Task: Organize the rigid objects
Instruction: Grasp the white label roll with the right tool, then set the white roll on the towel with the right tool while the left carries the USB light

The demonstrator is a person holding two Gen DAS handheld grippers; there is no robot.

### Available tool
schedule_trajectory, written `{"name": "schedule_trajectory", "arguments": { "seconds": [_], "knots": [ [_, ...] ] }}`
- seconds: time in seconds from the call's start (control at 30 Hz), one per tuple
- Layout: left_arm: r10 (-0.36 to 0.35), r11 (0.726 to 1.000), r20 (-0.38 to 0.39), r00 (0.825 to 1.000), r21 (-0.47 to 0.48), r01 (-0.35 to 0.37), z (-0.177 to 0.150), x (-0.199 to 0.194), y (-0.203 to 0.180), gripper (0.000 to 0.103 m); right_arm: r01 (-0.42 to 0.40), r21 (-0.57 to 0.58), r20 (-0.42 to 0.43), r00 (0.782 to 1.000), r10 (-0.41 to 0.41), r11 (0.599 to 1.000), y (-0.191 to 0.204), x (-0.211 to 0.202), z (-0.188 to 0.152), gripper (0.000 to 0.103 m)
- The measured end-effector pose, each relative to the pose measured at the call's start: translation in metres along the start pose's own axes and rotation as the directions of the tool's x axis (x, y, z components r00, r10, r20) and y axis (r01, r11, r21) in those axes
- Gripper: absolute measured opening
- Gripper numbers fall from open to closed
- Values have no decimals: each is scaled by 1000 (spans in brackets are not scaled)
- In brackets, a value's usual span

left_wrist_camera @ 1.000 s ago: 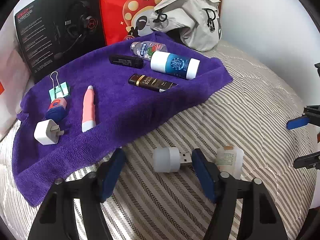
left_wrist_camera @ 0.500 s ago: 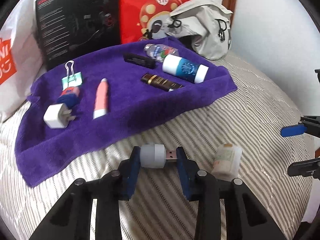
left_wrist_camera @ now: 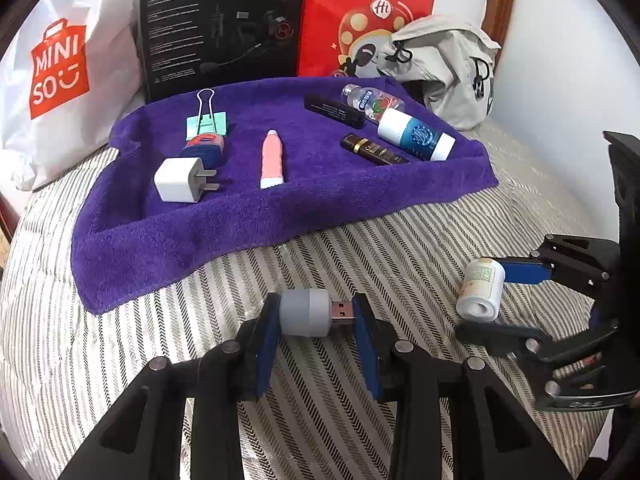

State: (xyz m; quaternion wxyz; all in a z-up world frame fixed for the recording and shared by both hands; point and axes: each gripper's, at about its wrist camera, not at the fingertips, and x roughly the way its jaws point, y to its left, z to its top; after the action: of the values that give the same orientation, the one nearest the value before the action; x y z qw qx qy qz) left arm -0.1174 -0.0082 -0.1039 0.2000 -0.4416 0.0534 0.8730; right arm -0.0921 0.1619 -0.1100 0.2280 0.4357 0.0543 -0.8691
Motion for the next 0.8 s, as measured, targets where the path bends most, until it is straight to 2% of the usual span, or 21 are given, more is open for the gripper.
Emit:
{"name": "schedule_trajectory", "arguments": {
  "seconds": [0.03,0.13,0.17,0.2,0.57,0.8],
  "knots": [
    [-2,1000,1,1000,-1,2,0,0,0,34,23,-1,-3,1000,-23,1000,1,5,0,52],
    [-3,1000,1,1000,-4,3,0,0,0,34,83,-33,21,996,-82,996,5,5,-2,40],
    [-5,1000,2,1000,-5,5,0,0,0,34,84,-32,22,996,-83,996,4,5,-1,38],
    [-8,1000,1,1000,-7,8,-1,1,1,34,82,-26,25,996,-81,996,3,4,-1,31],
    [1,1000,-7,1000,-31,-1,1,-2,11,34,54,12,25,998,-55,998,-7,-6,8,31],
    [24,998,5,1000,-59,-23,12,-14,26,34,76,8,74,994,-76,997,-19,-25,43,31]
  ]
}}
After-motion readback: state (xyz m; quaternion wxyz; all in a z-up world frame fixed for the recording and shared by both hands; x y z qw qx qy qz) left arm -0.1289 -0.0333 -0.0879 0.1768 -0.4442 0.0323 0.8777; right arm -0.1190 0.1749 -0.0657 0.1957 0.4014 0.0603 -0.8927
